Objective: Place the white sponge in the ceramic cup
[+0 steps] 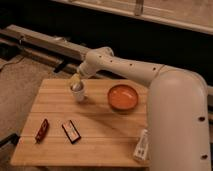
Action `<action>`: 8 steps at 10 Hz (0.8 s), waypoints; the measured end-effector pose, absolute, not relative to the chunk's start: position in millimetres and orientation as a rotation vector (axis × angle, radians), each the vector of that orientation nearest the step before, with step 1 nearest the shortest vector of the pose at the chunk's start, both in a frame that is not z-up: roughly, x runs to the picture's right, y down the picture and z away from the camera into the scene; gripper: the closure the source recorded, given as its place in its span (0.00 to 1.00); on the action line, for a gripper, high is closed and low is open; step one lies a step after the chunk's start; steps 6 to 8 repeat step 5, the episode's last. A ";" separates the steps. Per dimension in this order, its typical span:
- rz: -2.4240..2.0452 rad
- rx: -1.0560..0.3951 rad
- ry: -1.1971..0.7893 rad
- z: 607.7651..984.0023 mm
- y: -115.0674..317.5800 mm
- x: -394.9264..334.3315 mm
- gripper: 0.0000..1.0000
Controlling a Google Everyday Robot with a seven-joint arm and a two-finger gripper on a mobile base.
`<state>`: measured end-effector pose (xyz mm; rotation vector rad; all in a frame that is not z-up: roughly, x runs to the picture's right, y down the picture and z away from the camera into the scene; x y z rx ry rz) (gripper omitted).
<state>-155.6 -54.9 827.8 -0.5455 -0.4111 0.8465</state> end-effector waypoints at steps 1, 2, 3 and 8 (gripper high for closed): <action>0.844 -0.546 -0.412 827.7 -54.6 -157.5 0.20; 0.847 -0.545 -0.411 827.7 -55.4 -155.4 0.20; 0.847 -0.545 -0.411 828.0 -55.3 -154.9 0.20; 0.843 -0.547 -0.412 827.5 -54.6 -158.0 0.20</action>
